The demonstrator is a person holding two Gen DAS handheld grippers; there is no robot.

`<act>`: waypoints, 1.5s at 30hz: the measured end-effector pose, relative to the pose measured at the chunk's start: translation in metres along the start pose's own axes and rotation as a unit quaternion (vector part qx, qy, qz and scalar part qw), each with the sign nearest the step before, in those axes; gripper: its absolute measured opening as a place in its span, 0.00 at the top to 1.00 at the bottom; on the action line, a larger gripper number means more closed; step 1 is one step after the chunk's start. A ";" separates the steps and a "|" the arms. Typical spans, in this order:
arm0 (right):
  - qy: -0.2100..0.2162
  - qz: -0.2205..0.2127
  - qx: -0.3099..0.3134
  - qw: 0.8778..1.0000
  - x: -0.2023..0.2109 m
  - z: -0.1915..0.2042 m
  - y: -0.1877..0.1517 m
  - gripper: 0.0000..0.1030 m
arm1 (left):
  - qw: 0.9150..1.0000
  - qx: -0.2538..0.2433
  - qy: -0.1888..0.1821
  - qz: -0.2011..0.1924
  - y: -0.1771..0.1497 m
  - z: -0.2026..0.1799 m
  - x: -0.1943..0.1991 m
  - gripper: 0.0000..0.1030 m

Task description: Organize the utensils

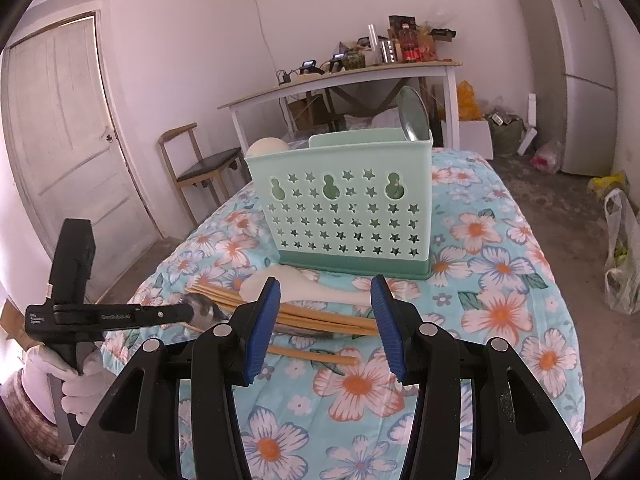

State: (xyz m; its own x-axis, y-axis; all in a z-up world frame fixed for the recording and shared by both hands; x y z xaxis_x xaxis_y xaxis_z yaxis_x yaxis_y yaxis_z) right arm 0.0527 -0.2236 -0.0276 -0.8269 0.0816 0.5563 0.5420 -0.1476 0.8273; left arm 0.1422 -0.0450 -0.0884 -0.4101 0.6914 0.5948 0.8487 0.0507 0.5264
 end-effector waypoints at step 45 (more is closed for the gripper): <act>-0.069 0.053 0.390 0.917 -0.106 0.058 -0.022 0.69 | 0.982 -0.054 0.034 -0.179 0.051 0.025 0.087 0.99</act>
Point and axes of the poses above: each gripper's, at about its wrist camera, not at the fingertips, and x roughly against the way its jaws point, z to its left, y to its top, the point moved 5 cm from there along -x, roughly the way its jaws point, and after that the axes turned 11 degrees about -y, right-handed, at the moved point
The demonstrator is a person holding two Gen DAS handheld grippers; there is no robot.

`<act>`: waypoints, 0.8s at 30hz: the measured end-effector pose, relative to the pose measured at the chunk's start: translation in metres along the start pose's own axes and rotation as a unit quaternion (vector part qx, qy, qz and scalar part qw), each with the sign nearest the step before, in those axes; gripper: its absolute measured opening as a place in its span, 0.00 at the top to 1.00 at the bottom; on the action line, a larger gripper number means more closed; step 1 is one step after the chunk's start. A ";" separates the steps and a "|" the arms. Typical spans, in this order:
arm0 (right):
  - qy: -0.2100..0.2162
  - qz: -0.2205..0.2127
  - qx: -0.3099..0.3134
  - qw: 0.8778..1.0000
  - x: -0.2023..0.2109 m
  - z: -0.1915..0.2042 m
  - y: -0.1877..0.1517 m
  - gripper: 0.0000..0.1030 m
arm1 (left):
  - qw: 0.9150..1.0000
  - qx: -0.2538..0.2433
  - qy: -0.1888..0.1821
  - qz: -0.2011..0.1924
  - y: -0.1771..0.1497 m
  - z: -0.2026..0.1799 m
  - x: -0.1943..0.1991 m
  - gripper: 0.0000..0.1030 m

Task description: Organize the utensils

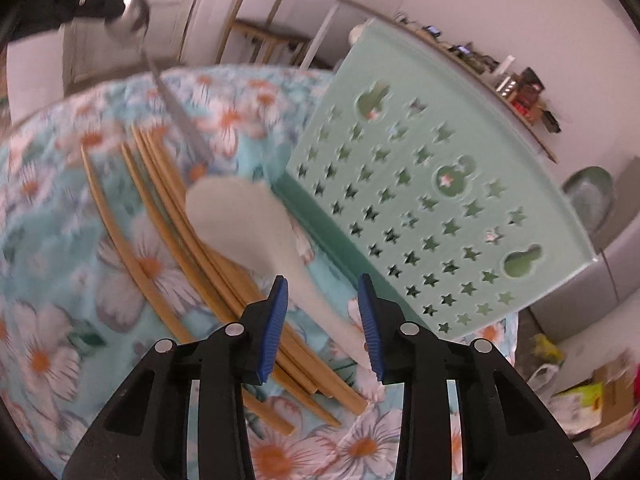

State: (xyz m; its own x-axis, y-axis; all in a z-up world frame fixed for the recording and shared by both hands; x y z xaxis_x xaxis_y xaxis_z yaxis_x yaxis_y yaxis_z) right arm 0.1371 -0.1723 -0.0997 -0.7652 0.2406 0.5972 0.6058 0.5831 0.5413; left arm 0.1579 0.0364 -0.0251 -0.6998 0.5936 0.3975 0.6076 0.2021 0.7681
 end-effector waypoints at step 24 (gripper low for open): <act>0.017 -0.021 0.132 0.991 0.003 0.048 0.024 0.66 | 1.000 0.020 0.001 -0.006 0.002 0.022 -0.008 0.99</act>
Point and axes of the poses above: each gripper's, at about its wrist camera, not at the fingertips, and x roughly against the way its jaws point, z to its left, y to its top, the point moved 5 cm from there along -x, roughly the way its jaws point, and after that the axes turned 11 degrees about -y, right-handed, at the moved point
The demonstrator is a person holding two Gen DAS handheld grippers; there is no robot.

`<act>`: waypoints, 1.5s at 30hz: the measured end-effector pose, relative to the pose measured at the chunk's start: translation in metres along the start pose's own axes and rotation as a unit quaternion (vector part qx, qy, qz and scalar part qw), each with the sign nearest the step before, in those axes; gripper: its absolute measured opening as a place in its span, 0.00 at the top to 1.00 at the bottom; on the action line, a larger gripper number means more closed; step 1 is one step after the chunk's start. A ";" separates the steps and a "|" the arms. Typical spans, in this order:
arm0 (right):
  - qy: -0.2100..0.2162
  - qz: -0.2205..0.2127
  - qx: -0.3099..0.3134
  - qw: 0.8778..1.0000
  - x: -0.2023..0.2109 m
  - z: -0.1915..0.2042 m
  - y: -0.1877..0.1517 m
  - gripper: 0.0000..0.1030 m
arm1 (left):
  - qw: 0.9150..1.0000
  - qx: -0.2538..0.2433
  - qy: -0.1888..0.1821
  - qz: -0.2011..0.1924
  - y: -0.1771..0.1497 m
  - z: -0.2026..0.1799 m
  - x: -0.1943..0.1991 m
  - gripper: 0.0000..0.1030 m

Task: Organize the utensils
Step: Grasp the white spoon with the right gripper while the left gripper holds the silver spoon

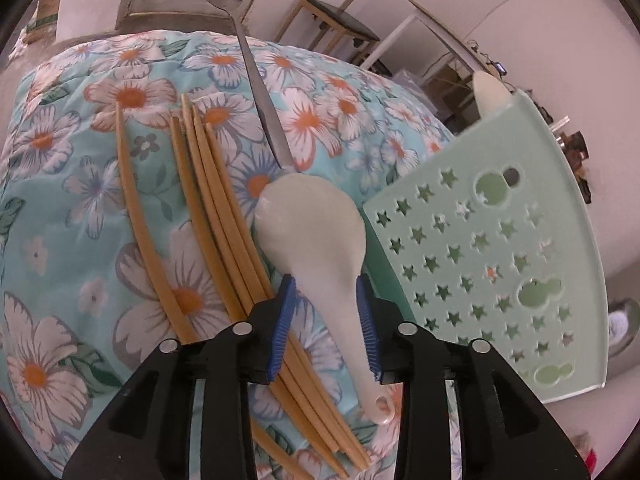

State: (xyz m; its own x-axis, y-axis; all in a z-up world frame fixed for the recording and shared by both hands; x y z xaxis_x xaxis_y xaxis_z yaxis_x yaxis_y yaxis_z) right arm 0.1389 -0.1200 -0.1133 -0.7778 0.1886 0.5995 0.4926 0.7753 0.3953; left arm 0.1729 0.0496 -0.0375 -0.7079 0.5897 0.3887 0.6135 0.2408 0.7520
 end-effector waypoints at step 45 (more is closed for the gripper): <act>-0.163 -0.076 -0.055 0.982 0.026 -0.013 0.055 1.00 | 0.999 -0.026 0.024 -0.037 0.016 -0.007 0.027 0.99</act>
Point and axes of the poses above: each gripper's, at about its wrist camera, not at the fingertips, and x roughly against the way its jaws point, z to its left, y to its top, the point moved 5 cm from there along -x, roughly the way its jaws point, and after that the axes turned 11 degrees about -y, right-handed, at the moved point
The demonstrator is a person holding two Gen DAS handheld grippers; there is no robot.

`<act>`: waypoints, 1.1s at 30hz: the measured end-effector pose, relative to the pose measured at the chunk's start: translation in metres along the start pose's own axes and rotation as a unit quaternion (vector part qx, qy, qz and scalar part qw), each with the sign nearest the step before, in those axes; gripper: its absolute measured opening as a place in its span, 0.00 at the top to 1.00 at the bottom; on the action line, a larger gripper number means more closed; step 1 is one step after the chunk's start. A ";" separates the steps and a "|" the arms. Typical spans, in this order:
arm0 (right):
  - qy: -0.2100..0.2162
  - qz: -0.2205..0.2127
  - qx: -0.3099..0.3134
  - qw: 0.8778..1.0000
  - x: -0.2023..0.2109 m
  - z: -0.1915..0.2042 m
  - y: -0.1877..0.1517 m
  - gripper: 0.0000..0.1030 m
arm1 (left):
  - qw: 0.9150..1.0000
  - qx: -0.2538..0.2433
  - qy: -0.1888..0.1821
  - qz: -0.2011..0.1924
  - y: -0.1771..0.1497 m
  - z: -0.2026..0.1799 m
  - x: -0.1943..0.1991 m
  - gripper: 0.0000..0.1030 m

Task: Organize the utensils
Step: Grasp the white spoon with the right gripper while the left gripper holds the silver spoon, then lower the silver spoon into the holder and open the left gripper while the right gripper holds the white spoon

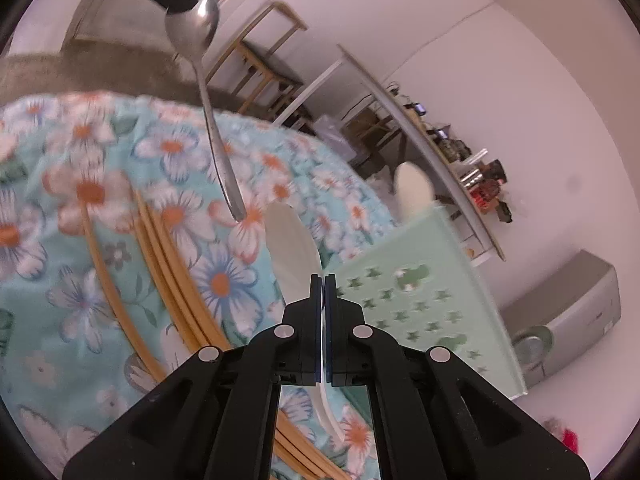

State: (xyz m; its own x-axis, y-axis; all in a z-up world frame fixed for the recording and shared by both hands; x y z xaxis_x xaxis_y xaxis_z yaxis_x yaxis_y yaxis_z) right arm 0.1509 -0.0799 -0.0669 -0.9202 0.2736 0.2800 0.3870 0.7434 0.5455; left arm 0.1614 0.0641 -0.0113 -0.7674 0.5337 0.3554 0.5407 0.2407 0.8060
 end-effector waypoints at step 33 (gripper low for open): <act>-0.013 -0.026 -0.390 0.920 0.057 -0.198 -0.081 1.00 | 0.969 -0.245 -0.034 -0.023 0.137 -0.191 -0.069 0.99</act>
State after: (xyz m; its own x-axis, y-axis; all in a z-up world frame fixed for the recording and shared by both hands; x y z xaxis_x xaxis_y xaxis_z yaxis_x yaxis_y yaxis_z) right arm 0.0790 -0.2455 0.0615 -0.9357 0.2724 0.2244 0.2581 0.0945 0.9615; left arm 0.2230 -0.0943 0.1650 -0.7533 0.5875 0.2956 0.2652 -0.1400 0.9540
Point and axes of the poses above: each gripper's, at about its wrist camera, not at the fingertips, and x roughly against the way its jaws point, z to its left, y to its top, the point moved 5 cm from there along -x, roughly the way its jaws point, and after that the axes turned 11 degrees about -y, right-handed, at the moved point
